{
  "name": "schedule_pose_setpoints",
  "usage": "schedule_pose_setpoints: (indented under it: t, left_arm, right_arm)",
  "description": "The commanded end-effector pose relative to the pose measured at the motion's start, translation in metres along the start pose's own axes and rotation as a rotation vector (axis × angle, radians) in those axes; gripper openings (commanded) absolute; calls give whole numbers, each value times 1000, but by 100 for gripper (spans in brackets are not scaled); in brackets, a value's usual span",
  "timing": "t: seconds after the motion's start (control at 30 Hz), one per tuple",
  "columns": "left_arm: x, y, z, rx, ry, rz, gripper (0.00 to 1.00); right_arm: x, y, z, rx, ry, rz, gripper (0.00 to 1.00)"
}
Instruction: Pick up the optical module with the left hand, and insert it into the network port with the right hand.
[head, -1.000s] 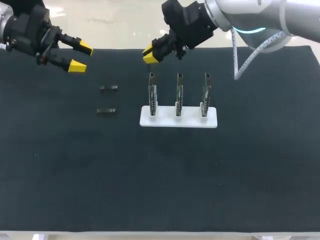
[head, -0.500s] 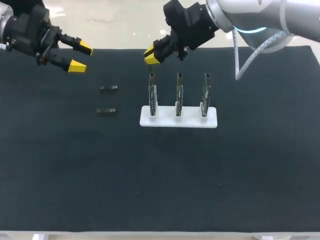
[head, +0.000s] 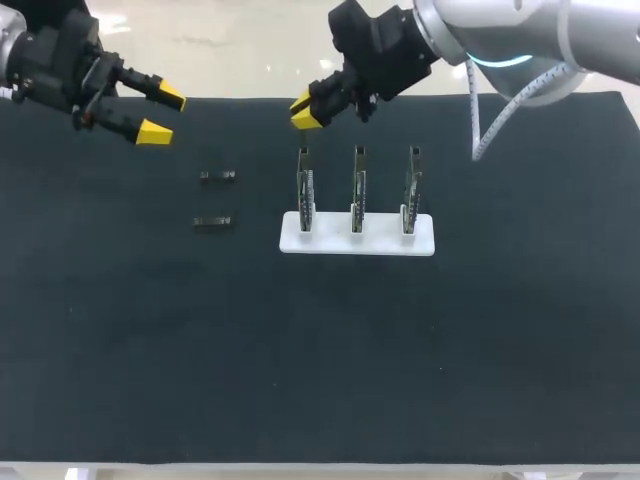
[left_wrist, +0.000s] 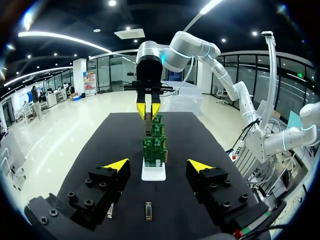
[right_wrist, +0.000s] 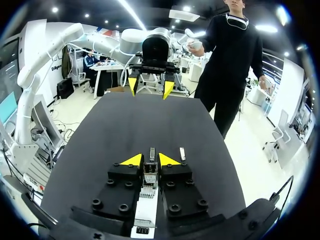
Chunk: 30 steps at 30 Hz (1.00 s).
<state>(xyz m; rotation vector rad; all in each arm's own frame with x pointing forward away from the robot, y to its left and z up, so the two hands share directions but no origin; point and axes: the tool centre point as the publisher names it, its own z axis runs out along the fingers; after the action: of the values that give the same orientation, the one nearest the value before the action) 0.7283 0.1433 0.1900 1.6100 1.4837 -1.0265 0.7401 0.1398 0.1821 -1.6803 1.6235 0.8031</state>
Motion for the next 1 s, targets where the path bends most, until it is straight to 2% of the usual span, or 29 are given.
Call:
schedule_pose_setpoints:
  t: [0.03,1.0]
  left_arm:
    - [-1,1,0,1,4,-1,100]
    - [-1,1,0,1,4,-1,100]
  right_arm:
    - [2,0,0,-1,-4,1,0]
    - [1,5,0,8,8,14,0]
